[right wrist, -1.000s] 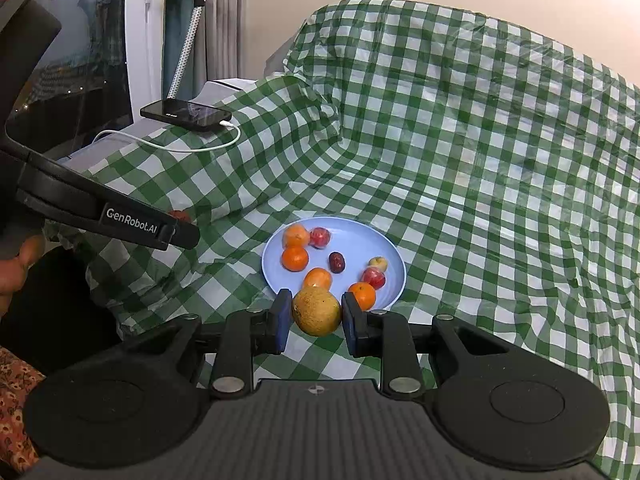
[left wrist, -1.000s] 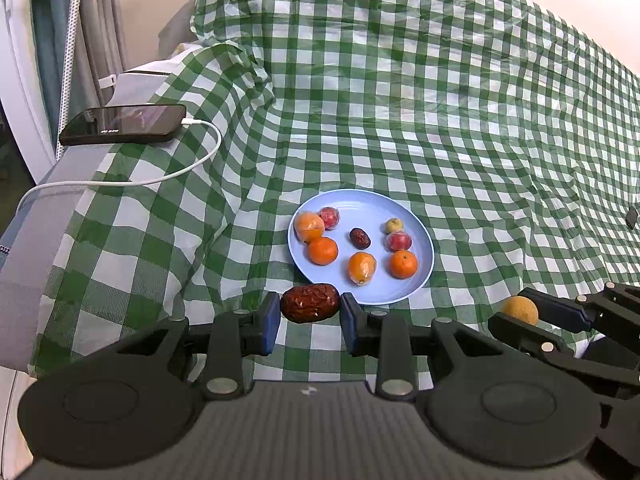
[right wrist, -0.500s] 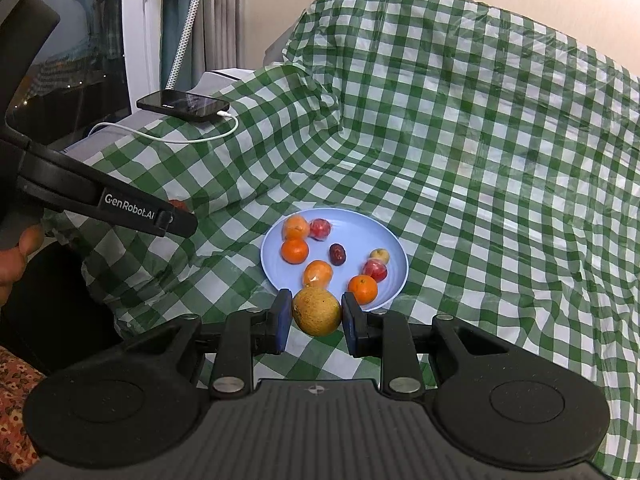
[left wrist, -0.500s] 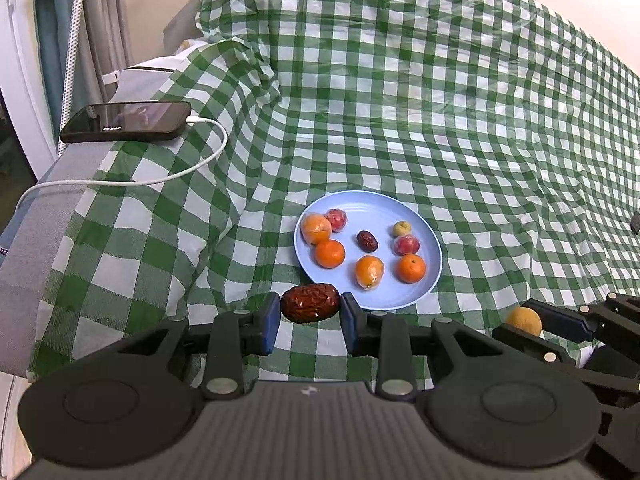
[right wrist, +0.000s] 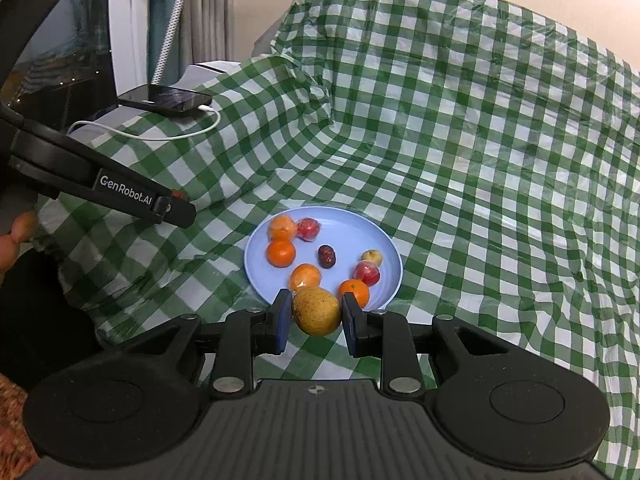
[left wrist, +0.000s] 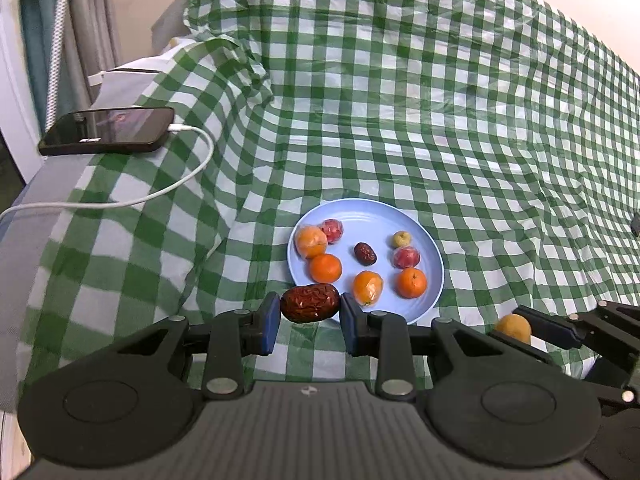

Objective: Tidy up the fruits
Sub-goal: 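Carry the date and yellow fruit over the blue plate with both tools, then open both tools to release the date and yellow fruit onto the plate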

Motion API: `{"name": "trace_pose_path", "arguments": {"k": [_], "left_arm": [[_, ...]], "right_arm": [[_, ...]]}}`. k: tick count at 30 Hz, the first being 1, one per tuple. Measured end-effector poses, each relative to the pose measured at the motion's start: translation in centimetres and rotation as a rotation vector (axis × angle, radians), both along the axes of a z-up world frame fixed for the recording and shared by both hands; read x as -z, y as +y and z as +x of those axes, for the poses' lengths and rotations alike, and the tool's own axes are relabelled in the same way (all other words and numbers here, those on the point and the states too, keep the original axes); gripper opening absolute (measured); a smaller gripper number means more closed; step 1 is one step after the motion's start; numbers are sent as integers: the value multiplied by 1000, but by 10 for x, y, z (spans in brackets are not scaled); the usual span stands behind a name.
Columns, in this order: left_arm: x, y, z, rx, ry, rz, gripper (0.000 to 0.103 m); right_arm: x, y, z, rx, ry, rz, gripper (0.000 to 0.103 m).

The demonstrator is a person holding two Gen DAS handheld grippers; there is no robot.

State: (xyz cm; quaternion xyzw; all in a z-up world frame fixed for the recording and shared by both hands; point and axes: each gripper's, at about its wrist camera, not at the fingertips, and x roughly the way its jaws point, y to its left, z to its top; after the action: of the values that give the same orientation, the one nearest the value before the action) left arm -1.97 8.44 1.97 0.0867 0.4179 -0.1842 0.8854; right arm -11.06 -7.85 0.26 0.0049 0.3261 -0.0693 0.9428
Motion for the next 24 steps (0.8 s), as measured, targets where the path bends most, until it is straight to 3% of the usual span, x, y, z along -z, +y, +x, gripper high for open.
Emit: {"name": "trace_pose_path", "arguments": {"k": [24], "left_arm": [[78, -83, 117, 101, 74, 128, 35]], "right_arm": [[70, -58, 115, 38, 116, 65, 28]]}}
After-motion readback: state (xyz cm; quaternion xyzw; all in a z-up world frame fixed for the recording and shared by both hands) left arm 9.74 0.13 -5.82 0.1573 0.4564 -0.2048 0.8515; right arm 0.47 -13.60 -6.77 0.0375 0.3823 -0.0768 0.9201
